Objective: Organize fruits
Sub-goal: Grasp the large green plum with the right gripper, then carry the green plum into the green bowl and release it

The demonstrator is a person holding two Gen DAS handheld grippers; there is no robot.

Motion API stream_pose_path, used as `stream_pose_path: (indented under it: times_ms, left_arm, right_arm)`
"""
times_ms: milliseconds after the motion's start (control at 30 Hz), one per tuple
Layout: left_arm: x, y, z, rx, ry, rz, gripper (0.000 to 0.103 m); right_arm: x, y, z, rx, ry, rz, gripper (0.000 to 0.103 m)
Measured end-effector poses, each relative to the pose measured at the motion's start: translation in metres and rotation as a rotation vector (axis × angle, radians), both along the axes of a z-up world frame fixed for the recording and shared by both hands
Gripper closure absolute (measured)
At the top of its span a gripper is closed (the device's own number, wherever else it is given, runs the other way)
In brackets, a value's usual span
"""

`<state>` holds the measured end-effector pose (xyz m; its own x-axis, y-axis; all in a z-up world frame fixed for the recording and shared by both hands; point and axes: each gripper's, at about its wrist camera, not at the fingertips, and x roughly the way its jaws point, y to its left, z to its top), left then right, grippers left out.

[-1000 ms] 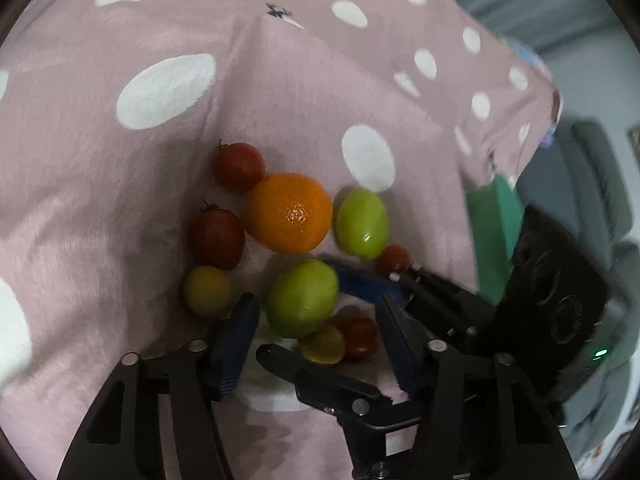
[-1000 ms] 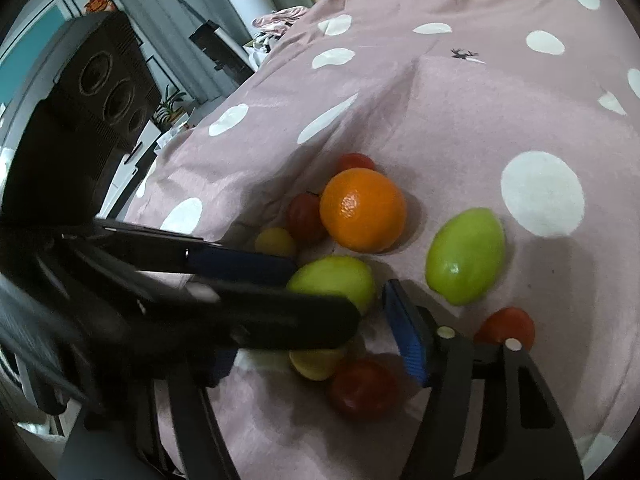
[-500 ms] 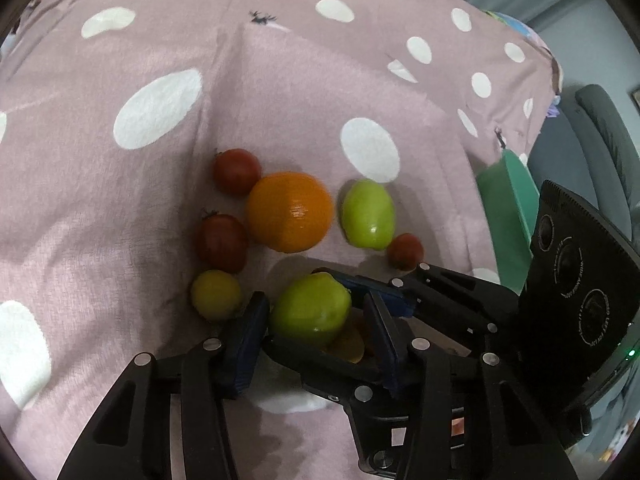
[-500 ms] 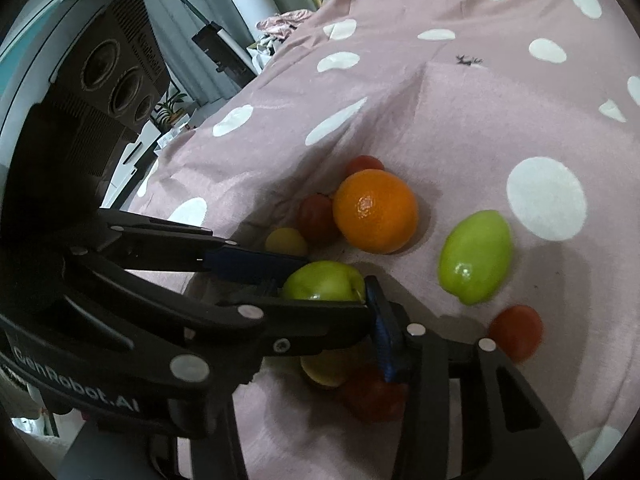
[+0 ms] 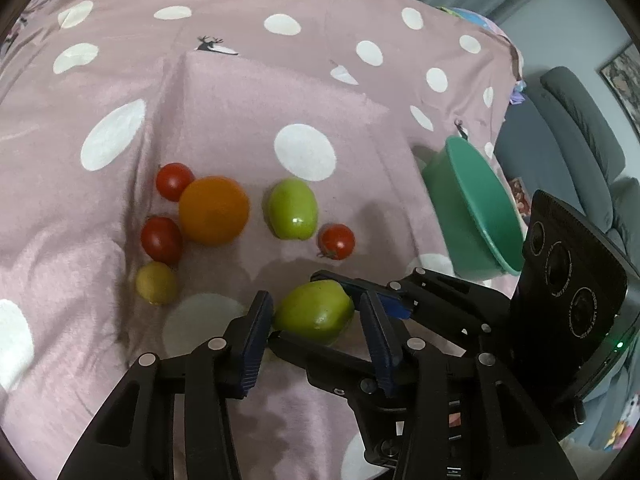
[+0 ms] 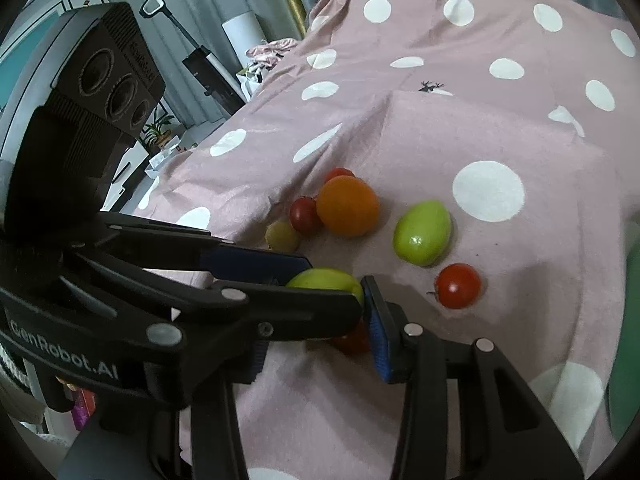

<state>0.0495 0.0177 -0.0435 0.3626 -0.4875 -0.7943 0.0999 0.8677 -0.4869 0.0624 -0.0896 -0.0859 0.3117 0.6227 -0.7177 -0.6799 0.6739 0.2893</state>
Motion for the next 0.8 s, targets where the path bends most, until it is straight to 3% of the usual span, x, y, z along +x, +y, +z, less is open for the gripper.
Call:
stream_pose_path:
  times_ms: [400,800]
  left_arm:
    - [0.005,-0.031,0.030,0.018,-0.071,-0.054,0.058]
    - [0.018,-0.089,0.060,0.043,-0.145,-0.158,0.058]
  right_arm:
    - [-0.005,-0.030,0.026,0.046,-0.065,-0.061,0.061]
    - [-0.005,-0.083,0.052,0.090,-0.136,-0.172,0.061]
